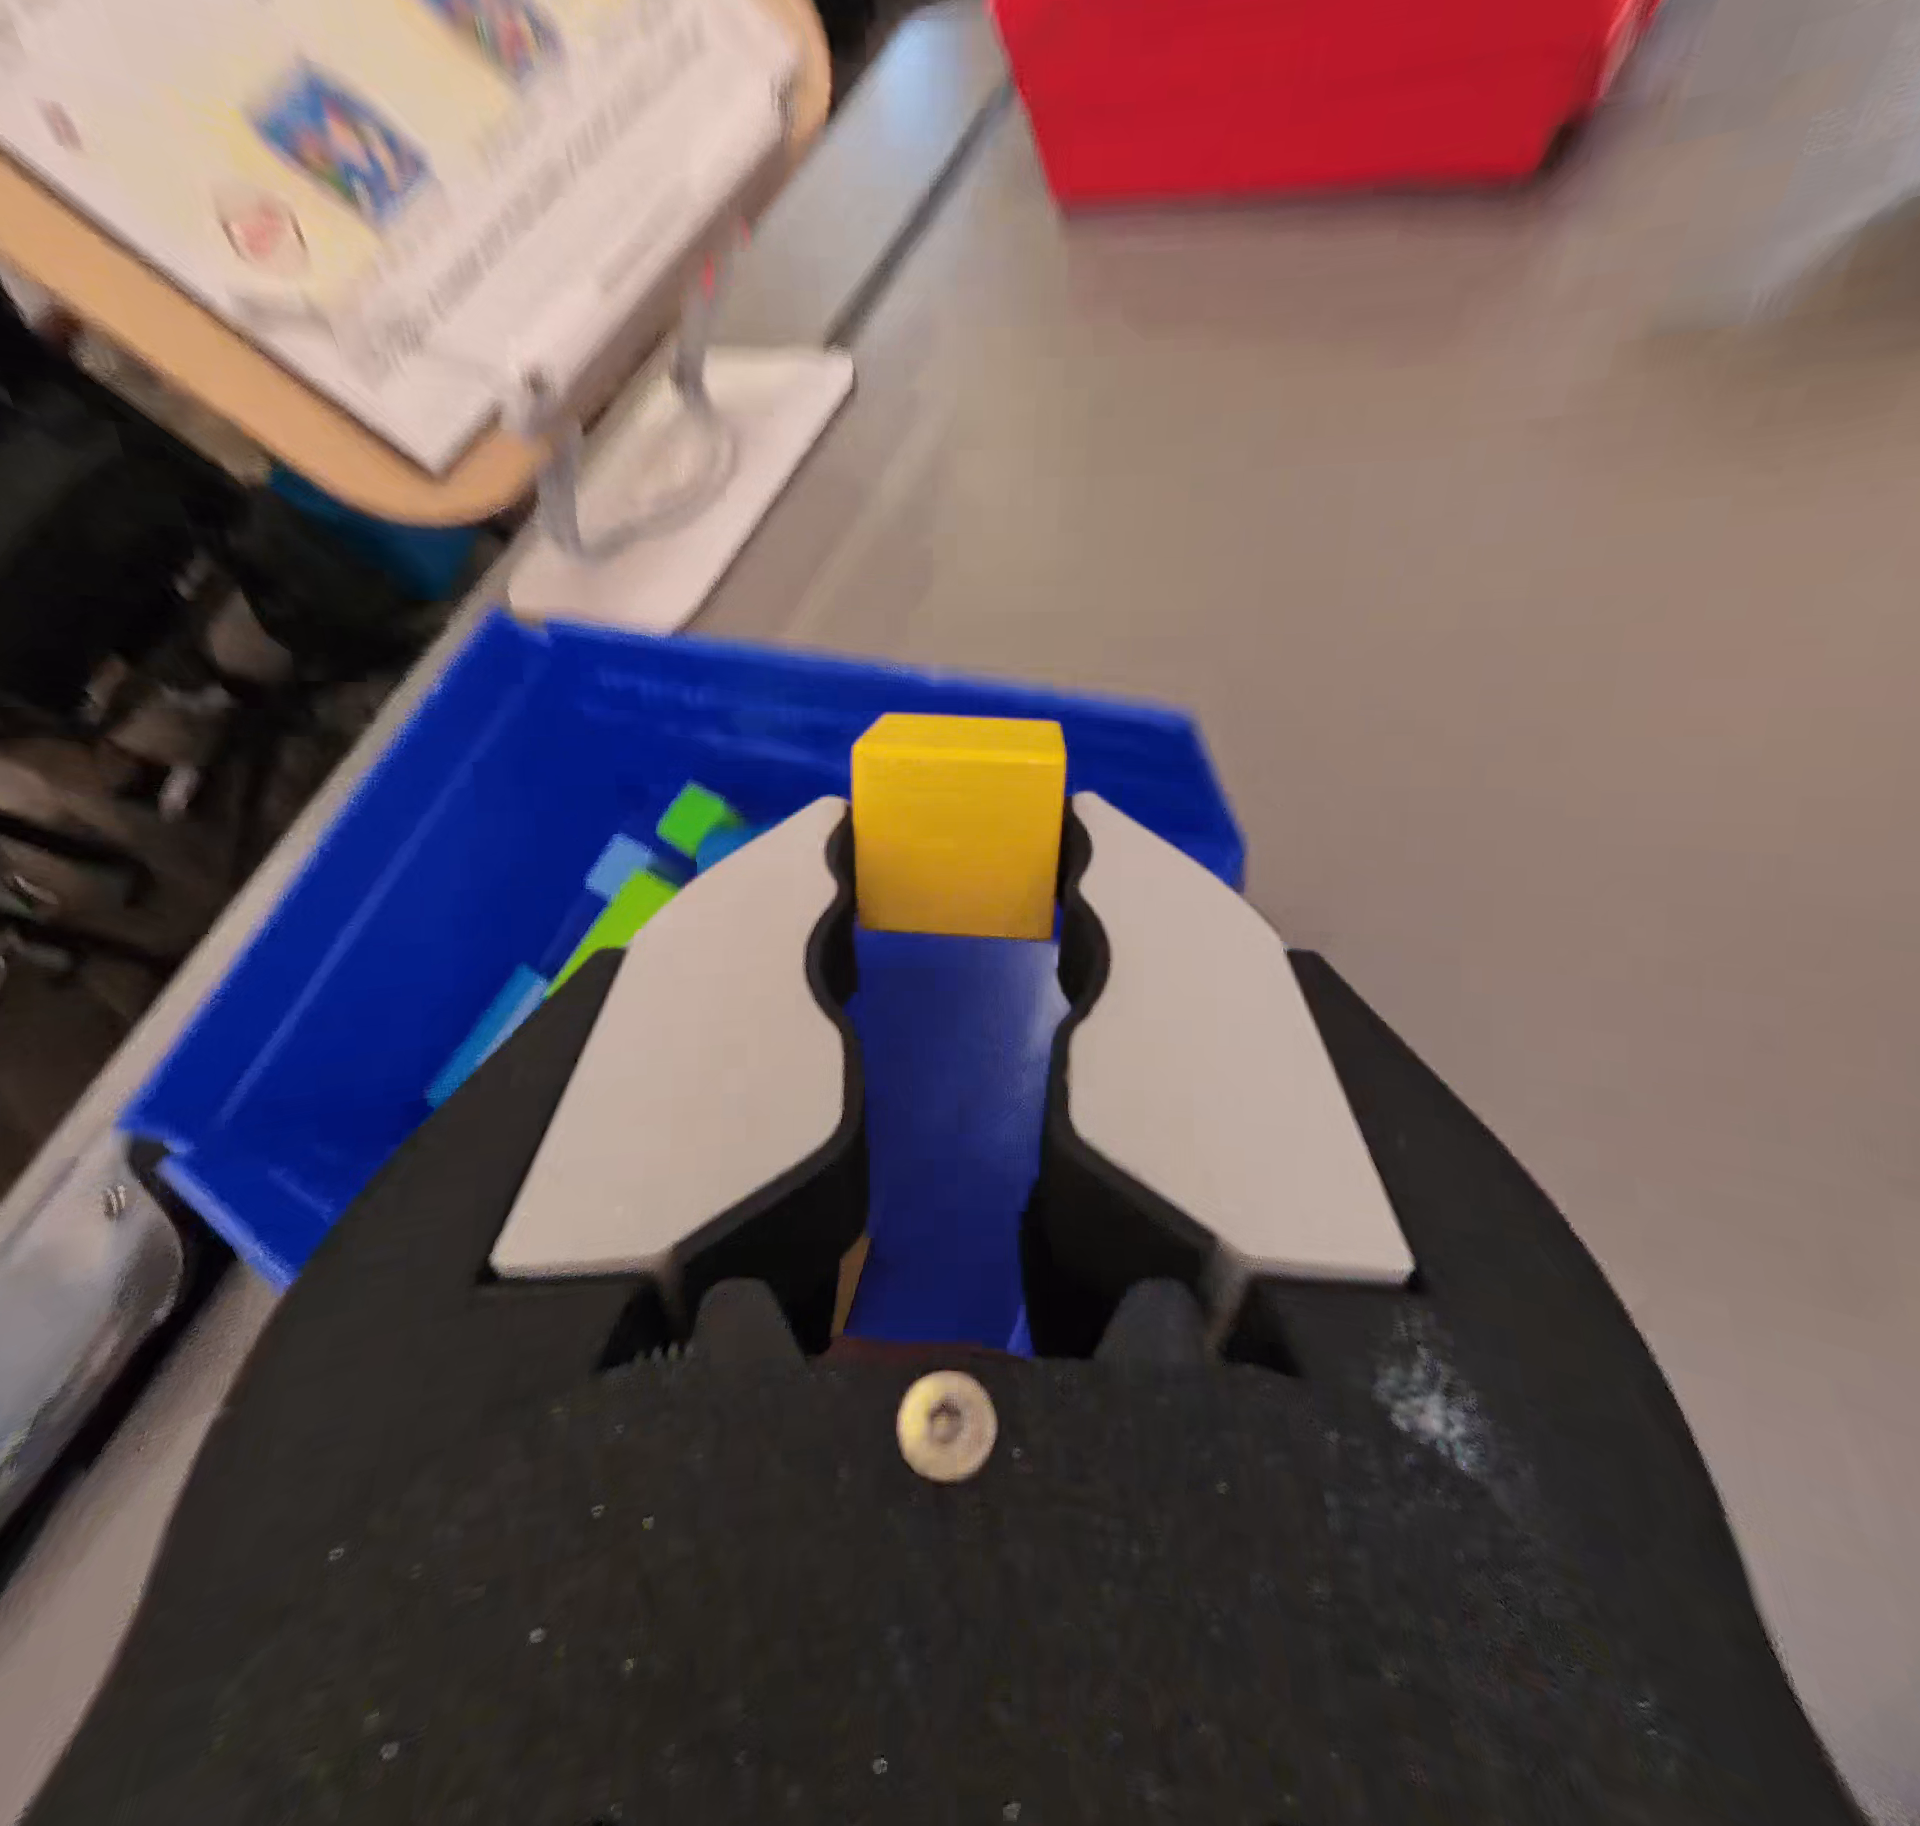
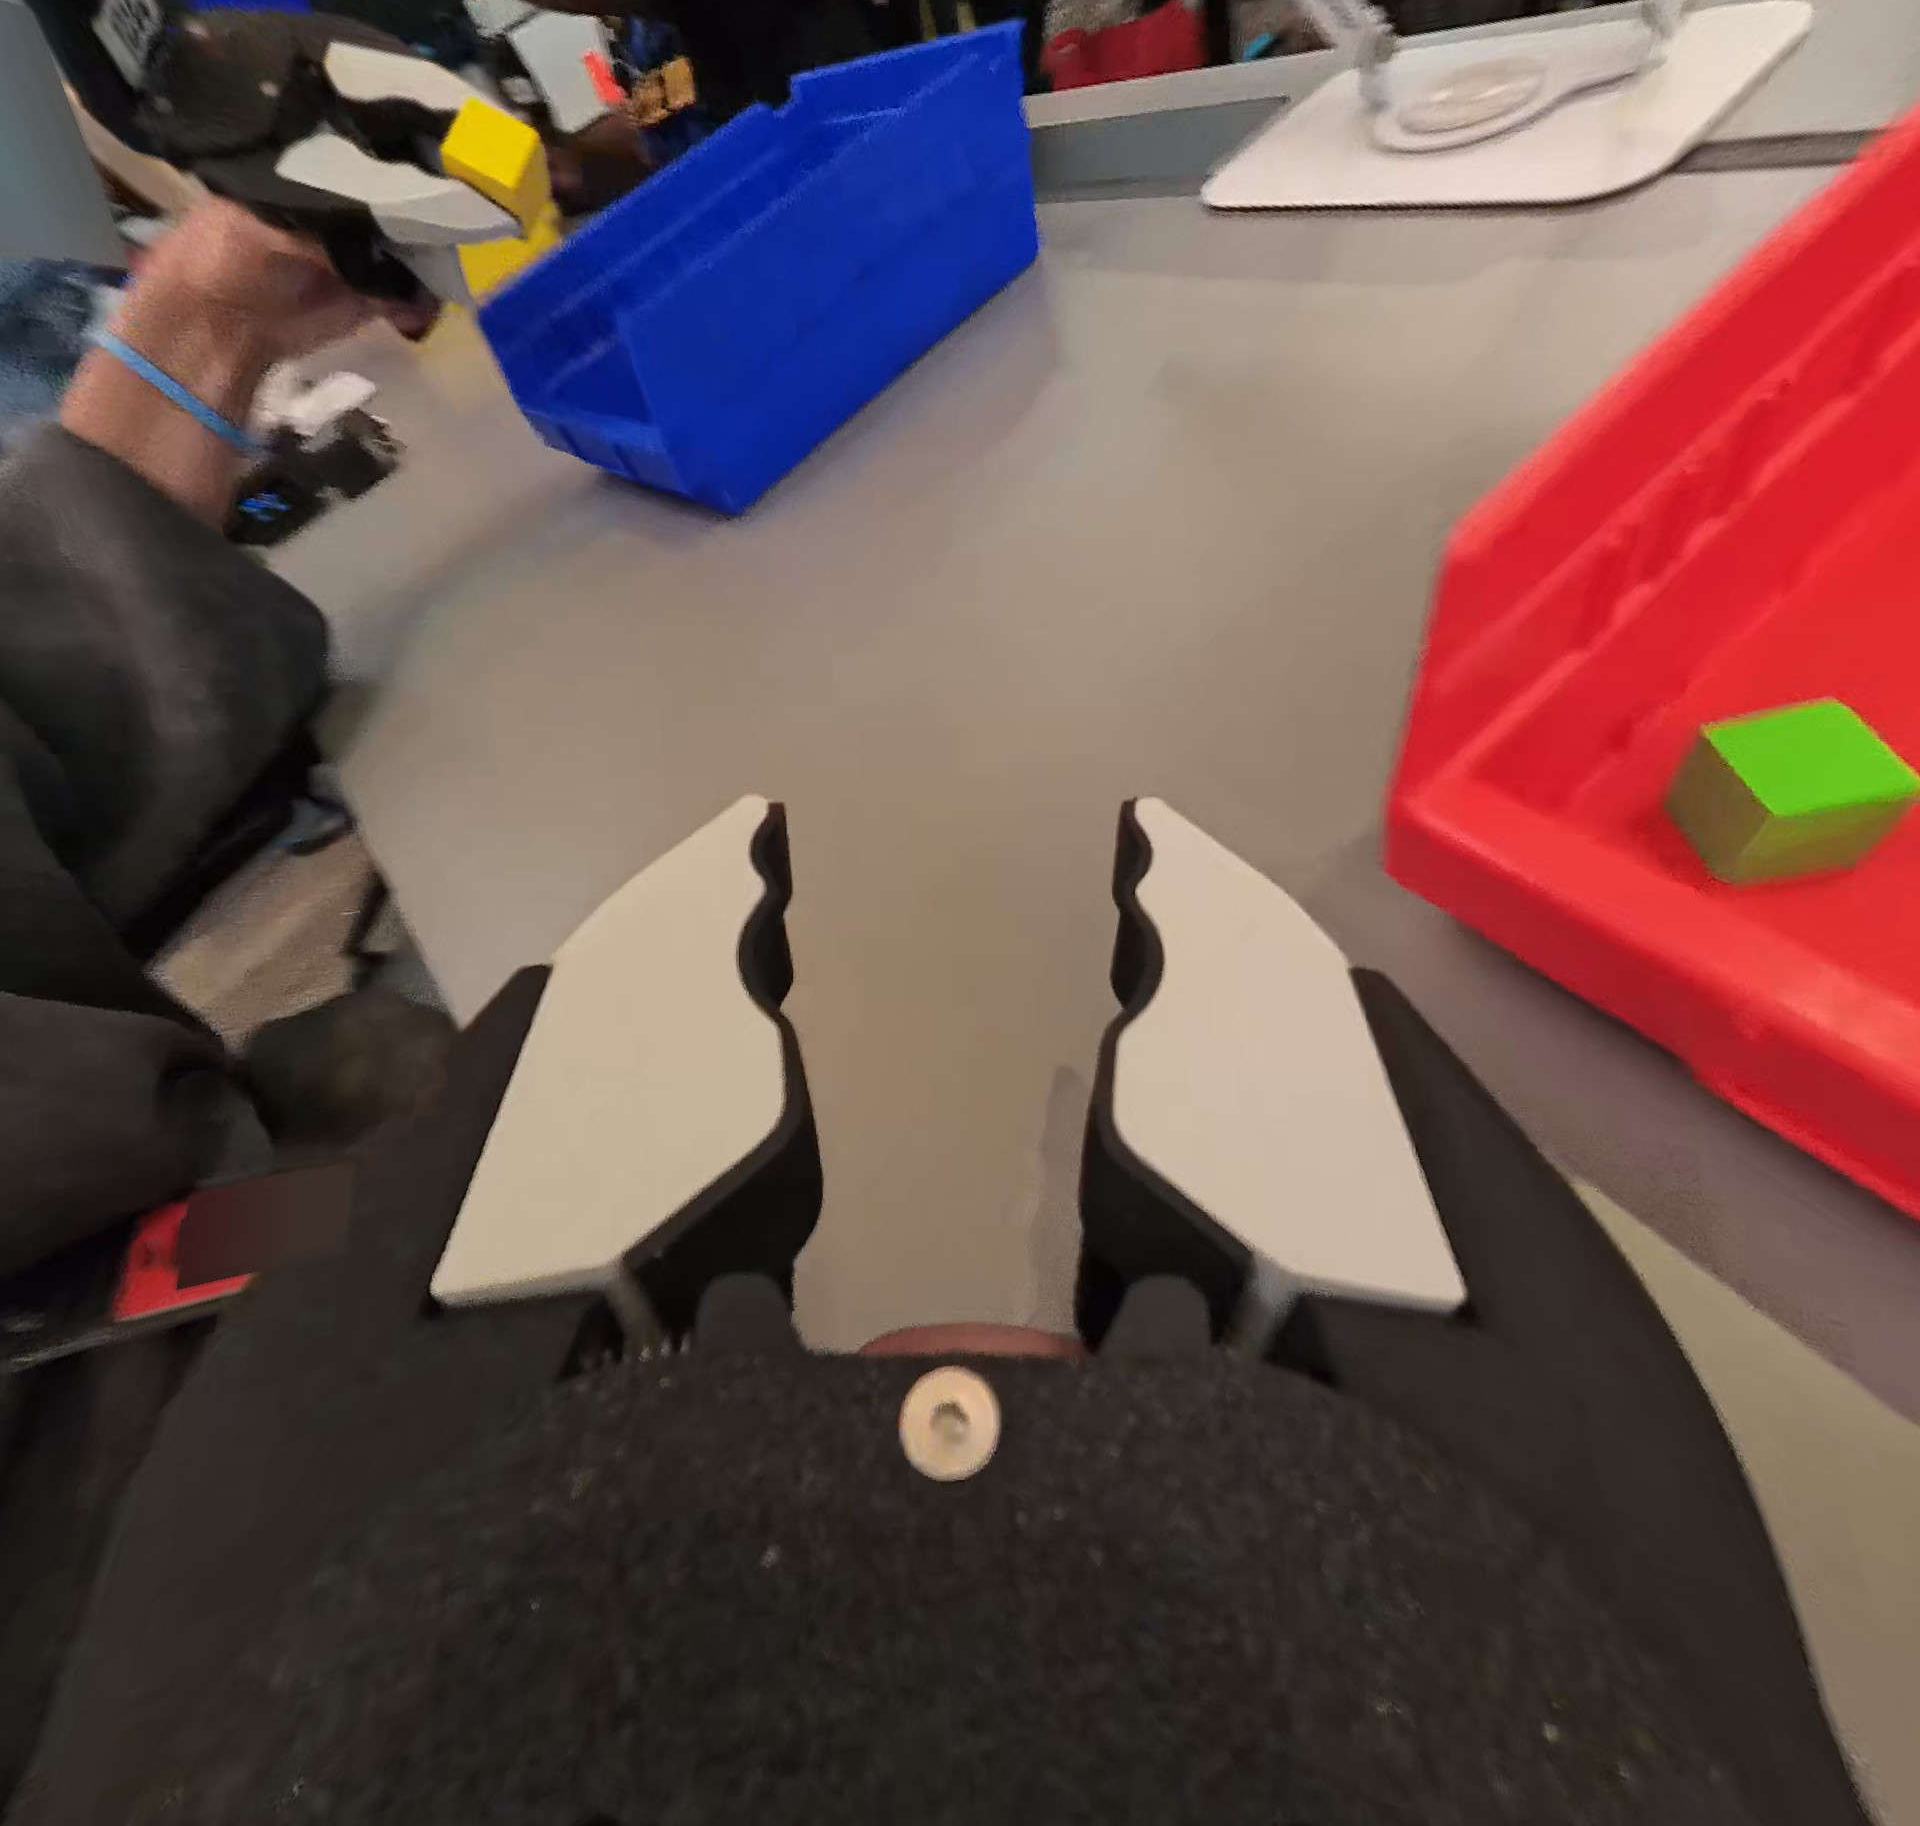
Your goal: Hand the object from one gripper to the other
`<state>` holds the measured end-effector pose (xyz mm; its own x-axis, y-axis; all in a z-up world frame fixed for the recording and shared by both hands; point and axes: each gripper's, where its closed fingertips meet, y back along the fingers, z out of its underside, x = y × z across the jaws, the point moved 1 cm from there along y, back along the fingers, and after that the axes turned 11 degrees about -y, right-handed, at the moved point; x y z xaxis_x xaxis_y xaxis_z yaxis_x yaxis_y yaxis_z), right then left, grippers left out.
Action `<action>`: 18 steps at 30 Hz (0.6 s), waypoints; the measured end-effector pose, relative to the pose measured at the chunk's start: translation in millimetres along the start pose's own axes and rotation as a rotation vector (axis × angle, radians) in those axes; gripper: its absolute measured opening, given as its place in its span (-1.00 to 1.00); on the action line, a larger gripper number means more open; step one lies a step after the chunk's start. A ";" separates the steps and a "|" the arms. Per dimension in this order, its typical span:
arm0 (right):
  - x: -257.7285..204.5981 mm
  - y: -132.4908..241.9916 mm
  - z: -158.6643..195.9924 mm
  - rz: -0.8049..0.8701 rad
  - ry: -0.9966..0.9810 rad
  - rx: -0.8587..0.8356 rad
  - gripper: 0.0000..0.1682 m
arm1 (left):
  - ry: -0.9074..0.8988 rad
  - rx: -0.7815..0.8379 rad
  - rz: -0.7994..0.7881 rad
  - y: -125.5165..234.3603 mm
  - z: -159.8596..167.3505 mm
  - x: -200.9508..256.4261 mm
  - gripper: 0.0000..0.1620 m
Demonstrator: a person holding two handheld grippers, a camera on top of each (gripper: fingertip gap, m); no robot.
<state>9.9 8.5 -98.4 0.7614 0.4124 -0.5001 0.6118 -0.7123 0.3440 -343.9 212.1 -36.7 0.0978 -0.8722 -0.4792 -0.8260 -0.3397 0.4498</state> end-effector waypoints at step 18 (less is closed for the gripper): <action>-160.3 -112.1 -102.4 -0.992 -0.589 -0.201 -0.32 | -0.248 0.368 0.165 -94.0 -185.4 102.6 -0.57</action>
<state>-158.8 80.4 24.6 -0.2533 0.3727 -0.8927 0.9452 -0.1013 -0.3105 -153.3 89.3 11.6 -0.1494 -0.7786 -0.6094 -0.9657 -0.0176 0.2592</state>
